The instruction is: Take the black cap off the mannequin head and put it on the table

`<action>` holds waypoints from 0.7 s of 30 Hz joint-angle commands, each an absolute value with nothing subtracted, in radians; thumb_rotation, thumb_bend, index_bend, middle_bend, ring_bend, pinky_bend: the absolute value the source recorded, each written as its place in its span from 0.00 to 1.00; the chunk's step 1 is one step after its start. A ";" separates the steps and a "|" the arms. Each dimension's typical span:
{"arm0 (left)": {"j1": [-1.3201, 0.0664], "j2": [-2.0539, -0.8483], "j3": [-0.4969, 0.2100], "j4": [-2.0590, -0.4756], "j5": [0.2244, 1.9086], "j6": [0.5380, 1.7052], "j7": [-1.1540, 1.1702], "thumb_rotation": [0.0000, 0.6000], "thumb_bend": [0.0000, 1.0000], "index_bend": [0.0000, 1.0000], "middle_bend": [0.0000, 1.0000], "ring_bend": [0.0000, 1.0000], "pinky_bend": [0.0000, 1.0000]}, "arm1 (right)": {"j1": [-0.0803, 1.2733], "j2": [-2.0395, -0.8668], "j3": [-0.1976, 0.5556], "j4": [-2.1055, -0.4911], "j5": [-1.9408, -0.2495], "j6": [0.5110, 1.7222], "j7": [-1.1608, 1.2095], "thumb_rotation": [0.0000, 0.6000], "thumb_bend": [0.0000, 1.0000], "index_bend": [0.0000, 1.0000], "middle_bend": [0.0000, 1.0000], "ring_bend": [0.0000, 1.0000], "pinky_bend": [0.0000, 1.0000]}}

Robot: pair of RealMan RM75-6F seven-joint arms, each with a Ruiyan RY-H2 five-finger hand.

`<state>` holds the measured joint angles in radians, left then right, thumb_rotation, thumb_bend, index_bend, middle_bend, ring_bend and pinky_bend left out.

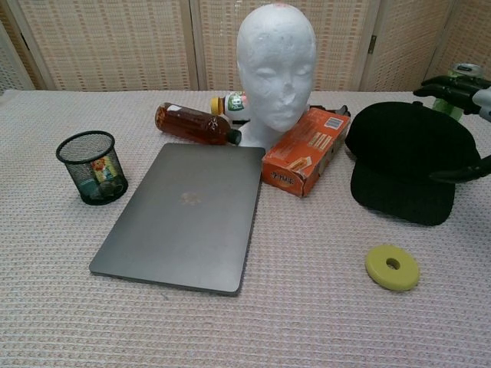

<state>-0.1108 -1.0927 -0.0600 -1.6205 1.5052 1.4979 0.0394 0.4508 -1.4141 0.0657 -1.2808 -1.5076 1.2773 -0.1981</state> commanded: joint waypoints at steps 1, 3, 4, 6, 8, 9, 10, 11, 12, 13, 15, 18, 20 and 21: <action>-0.115 -1.091 -0.061 -1.627 1.505 1.491 0.042 1.00 0.05 0.16 0.15 0.05 0.09 | 0.406 -1.323 0.064 -1.384 -1.537 1.362 -0.300 0.71 0.00 0.00 0.06 0.13 0.28; -0.118 -1.089 -0.060 -1.630 1.506 1.488 0.046 1.00 0.05 0.16 0.15 0.05 0.09 | 0.380 -1.290 0.065 -1.439 -1.534 1.397 -0.321 0.89 0.00 0.02 0.13 0.19 0.32; -0.118 -1.089 -0.060 -1.631 1.505 1.487 0.047 1.00 0.05 0.16 0.15 0.05 0.09 | 0.368 -1.274 0.065 -1.465 -1.529 1.408 -0.318 0.97 0.00 0.06 0.19 0.22 0.35; -0.118 -1.094 -0.060 -1.625 1.499 1.482 0.048 1.00 0.05 0.16 0.15 0.06 0.09 | 0.338 -1.237 0.058 -1.518 -1.524 1.432 -0.289 1.00 0.02 0.18 0.29 0.26 0.37; -0.118 -1.101 -0.058 -1.614 1.482 1.471 0.055 1.00 0.05 0.17 0.15 0.06 0.09 | 0.308 -1.207 0.045 -1.550 -1.532 1.462 -0.250 1.00 0.02 0.26 0.33 0.26 0.38; -0.117 -1.103 -0.058 -1.613 1.476 1.467 0.061 1.00 0.05 0.17 0.15 0.06 0.09 | 0.294 -1.194 0.036 -1.563 -1.535 1.470 -0.240 1.00 0.02 0.29 0.33 0.25 0.38; -0.116 -1.106 -0.058 -1.610 1.473 1.468 0.065 1.00 0.05 0.17 0.15 0.06 0.09 | 0.282 -1.181 0.027 -1.575 -1.539 1.476 -0.233 1.00 0.02 0.29 0.33 0.24 0.38; -0.113 -1.112 -0.057 -1.607 1.472 1.471 0.069 1.00 0.05 0.17 0.15 0.06 0.09 | 0.261 -1.162 0.011 -1.594 -1.541 1.484 -0.219 1.00 0.02 0.28 0.32 0.23 0.38; -0.111 -1.115 -0.055 -1.606 1.474 1.473 0.070 1.00 0.05 0.17 0.15 0.06 0.09 | 0.246 -1.148 0.000 -1.610 -1.541 1.491 -0.210 1.00 0.02 0.25 0.30 0.21 0.37; -0.109 -1.117 -0.052 -1.607 1.475 1.475 0.070 1.00 0.05 0.17 0.15 0.06 0.09 | 0.231 -1.134 -0.011 -1.626 -1.542 1.499 -0.201 1.00 0.02 0.22 0.28 0.19 0.36; -0.106 -1.120 -0.049 -1.608 1.478 1.479 0.073 1.00 0.05 0.17 0.15 0.06 0.09 | 0.204 -1.112 -0.028 -1.653 -1.541 1.512 -0.187 1.00 0.02 0.17 0.24 0.16 0.34; -0.103 -1.122 -0.046 -1.609 1.482 1.483 0.077 1.00 0.05 0.17 0.15 0.06 0.09 | 0.186 -1.097 -0.036 -1.672 -1.541 1.525 -0.183 1.00 0.02 0.12 0.21 0.13 0.31; -0.098 -1.126 -0.042 -1.611 1.490 1.492 0.085 1.00 0.05 0.17 0.15 0.06 0.09 | 0.146 -1.077 -0.051 -1.695 -1.551 1.567 -0.179 1.00 0.02 0.11 0.21 0.13 0.31; -0.095 -1.128 -0.038 -1.614 1.495 1.497 0.086 1.00 0.05 0.17 0.15 0.06 0.09 | 0.114 -1.067 -0.058 -1.702 -1.551 1.605 -0.184 1.00 0.02 0.11 0.21 0.13 0.31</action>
<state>-0.0978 -1.1260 -0.0411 -1.6119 1.4920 1.4945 0.0843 0.1675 -1.0913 -0.0402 -1.6782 -1.5452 1.5453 -0.1840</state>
